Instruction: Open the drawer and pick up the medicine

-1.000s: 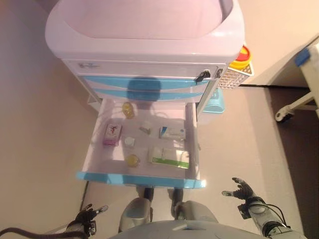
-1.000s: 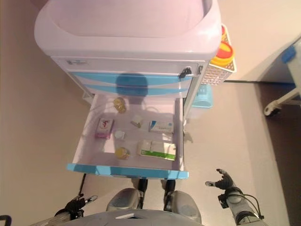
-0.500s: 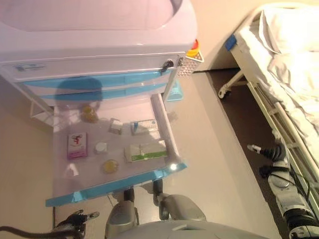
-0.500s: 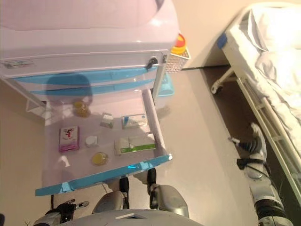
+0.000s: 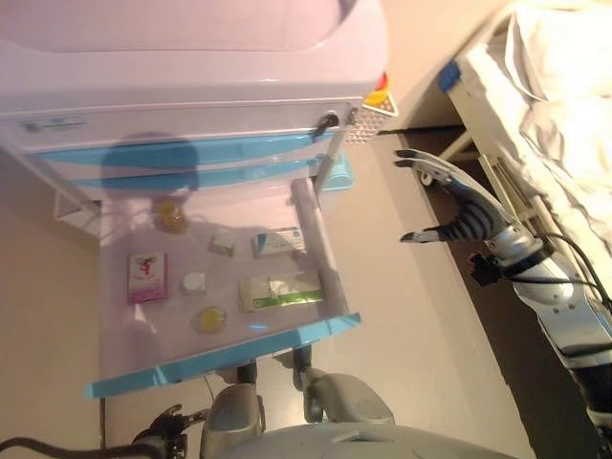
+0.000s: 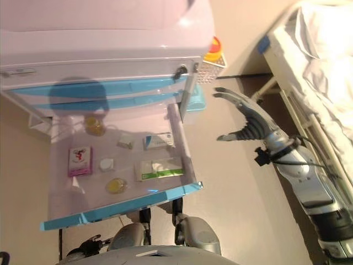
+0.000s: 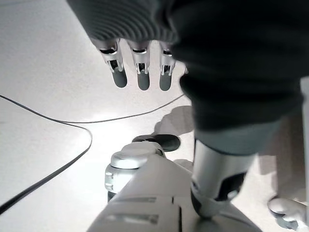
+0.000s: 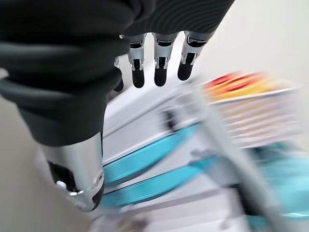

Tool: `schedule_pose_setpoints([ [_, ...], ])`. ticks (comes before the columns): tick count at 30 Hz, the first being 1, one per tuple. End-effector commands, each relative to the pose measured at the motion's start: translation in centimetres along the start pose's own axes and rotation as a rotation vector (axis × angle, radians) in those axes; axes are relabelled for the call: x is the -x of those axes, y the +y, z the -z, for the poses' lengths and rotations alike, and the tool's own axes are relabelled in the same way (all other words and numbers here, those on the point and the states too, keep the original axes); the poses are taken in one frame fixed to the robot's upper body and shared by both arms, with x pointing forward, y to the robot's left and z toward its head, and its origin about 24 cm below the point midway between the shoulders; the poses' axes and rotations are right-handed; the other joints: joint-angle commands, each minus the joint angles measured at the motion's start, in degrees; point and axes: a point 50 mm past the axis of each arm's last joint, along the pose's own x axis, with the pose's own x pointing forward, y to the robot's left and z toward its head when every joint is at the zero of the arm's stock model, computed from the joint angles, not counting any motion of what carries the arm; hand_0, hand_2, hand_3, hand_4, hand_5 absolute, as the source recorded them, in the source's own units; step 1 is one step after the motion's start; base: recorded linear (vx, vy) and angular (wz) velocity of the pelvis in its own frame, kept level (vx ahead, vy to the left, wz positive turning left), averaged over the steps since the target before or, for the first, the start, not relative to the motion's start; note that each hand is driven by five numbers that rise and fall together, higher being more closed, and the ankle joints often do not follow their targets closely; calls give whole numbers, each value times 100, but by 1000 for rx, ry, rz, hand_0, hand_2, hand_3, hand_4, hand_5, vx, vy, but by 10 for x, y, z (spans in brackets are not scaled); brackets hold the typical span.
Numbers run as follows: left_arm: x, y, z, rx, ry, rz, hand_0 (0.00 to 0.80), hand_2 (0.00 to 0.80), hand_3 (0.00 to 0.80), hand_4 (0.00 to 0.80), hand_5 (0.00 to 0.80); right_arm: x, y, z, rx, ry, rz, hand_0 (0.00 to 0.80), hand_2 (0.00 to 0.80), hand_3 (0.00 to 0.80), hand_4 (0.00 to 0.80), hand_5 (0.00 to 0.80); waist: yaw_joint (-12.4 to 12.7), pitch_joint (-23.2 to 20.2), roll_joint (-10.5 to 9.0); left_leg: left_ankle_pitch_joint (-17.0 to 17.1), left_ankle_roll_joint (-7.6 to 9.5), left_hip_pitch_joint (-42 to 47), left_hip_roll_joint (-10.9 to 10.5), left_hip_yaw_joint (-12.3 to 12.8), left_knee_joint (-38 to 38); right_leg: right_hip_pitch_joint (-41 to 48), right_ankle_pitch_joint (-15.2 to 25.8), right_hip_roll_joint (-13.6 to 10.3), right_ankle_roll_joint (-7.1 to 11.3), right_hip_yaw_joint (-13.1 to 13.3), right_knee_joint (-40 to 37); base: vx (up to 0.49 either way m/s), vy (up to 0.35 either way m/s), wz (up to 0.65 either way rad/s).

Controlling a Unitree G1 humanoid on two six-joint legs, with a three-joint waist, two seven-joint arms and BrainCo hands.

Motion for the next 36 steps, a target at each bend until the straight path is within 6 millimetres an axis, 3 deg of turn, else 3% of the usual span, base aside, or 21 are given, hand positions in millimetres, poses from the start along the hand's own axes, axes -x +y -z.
schedule_pose_setpoints([
  [1, 3, 2, 15, -9, 23, -17, 0, 0, 0, 0, 0, -26, -1, -25, -1, -168, -51, 0, 0, 0, 0, 0, 400, -409, 61, -396, 0, -84, -336, -488, -110, 91, -663, -29, 133, -214, 551, -15, -48, 58],
  [4, 3, 0, 14, 22, 17, -14, 0, 0, 0, 0, 0, -43, 9, -29, -15, -188, -116, 0, 0, 0, 0, 0, 569, -435, 111, -338, -50, -83, -363, -665, -155, 176, -720, -43, 75, -367, 497, -28, -52, 66],
  [9, 2, -4, 14, 25, 32, 24, 0, 0, 0, 0, 0, -69, 42, -20, -53, -162, -249, 0, 0, 0, 0, 0, 923, -455, 225, -228, -144, -91, -403, -1005, -164, 338, -874, -88, -57, -696, 511, -12, -41, 49],
  [21, 2, -11, 12, 1, 9, 59, 0, 0, 0, 0, 0, -86, 114, -6, -41, -104, -445, 0, 0, 0, 0, 0, 1436, -497, 357, 27, -356, -232, -404, -1600, -205, 548, -1086, -114, -192, -1369, 561, -8, -30, 34],
  [28, 2, -14, 8, -26, -15, 77, 0, 0, 0, 0, 0, -85, 129, 0, 44, -91, -493, 0, 0, 0, 0, 0, 1574, -507, 363, 135, -436, -333, -405, -1762, -251, 561, -1088, -107, -192, -1555, 507, -4, -9, 13],
  [36, 1, -10, -1, -36, -42, 78, 0, 0, 0, 0, 0, -84, 131, -2, 105, -122, -512, 0, 0, 0, 0, 0, 1598, -483, 343, 148, -436, -348, -409, -1822, -249, 543, -1101, -106, -198, -1583, 543, 2, 0, 2],
])
